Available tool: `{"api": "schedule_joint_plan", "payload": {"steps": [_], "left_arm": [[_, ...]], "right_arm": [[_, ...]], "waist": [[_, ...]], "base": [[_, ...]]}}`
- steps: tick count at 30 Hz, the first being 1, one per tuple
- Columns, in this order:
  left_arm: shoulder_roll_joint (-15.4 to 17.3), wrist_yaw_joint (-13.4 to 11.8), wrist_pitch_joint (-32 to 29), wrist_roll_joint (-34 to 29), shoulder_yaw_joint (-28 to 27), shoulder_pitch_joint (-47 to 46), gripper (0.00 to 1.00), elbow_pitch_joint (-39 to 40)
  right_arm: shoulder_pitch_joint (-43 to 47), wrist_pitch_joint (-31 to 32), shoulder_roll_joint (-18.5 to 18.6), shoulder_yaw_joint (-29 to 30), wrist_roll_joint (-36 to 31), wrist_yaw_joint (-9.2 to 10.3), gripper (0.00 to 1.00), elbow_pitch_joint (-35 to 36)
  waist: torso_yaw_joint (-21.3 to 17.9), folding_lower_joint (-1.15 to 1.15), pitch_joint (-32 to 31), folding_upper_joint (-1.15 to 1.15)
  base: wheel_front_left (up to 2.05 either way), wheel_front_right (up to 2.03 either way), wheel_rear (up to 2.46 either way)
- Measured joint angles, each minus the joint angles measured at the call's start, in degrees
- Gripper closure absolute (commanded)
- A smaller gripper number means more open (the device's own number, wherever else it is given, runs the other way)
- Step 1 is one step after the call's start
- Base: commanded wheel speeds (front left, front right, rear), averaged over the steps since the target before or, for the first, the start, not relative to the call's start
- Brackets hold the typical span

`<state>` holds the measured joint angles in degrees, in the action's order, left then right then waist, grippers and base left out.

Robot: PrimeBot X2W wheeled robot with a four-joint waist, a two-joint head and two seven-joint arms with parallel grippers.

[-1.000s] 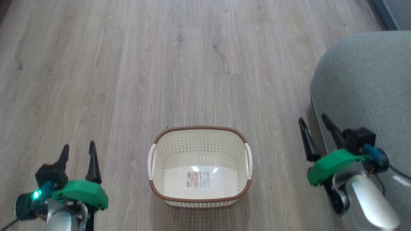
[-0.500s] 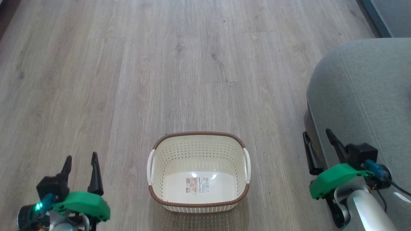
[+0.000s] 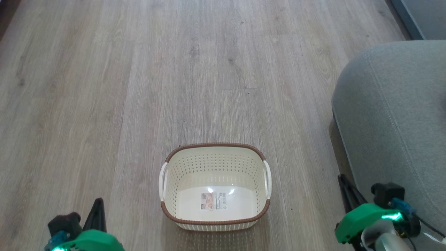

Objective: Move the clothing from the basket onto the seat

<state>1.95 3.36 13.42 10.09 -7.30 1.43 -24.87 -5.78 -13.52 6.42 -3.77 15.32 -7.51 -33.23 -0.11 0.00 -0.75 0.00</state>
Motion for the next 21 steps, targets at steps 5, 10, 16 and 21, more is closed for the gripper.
{"api": "schedule_joint_plan", "payload": {"steps": [5,10,16,21], "left_arm": [[0.0,0.1,-0.8,3.4,0.0,-0.2,1.00,0.4],[0.0,0.1,-1.4,6.8,0.1,-0.2,1.00,1.0],[0.0,0.5,-2.4,10.9,0.3,-0.2,1.00,1.4],[0.0,0.6,-3.3,14.4,0.4,-0.2,1.00,1.7]], "right_arm": [[-0.1,1.0,-0.2,0.4,3.1,0.00,1.00,0.7],[-0.1,1.7,-0.5,0.9,6.3,0.00,1.00,1.5],[-0.1,2.7,-0.6,1.5,10.2,0.00,1.00,2.4],[-0.1,3.5,-0.7,1.8,13.4,0.00,1.00,3.1]], "waist": [[0.0,0.00,0.0,0.00],[0.0,0.00,0.1,0.00],[0.0,0.00,0.1,0.00],[0.0,0.00,0.2,0.00]], "base": [[0.00,0.00,0.00],[0.00,0.00,0.00],[0.00,0.00,0.00],[0.00,0.00,0.00]]}}
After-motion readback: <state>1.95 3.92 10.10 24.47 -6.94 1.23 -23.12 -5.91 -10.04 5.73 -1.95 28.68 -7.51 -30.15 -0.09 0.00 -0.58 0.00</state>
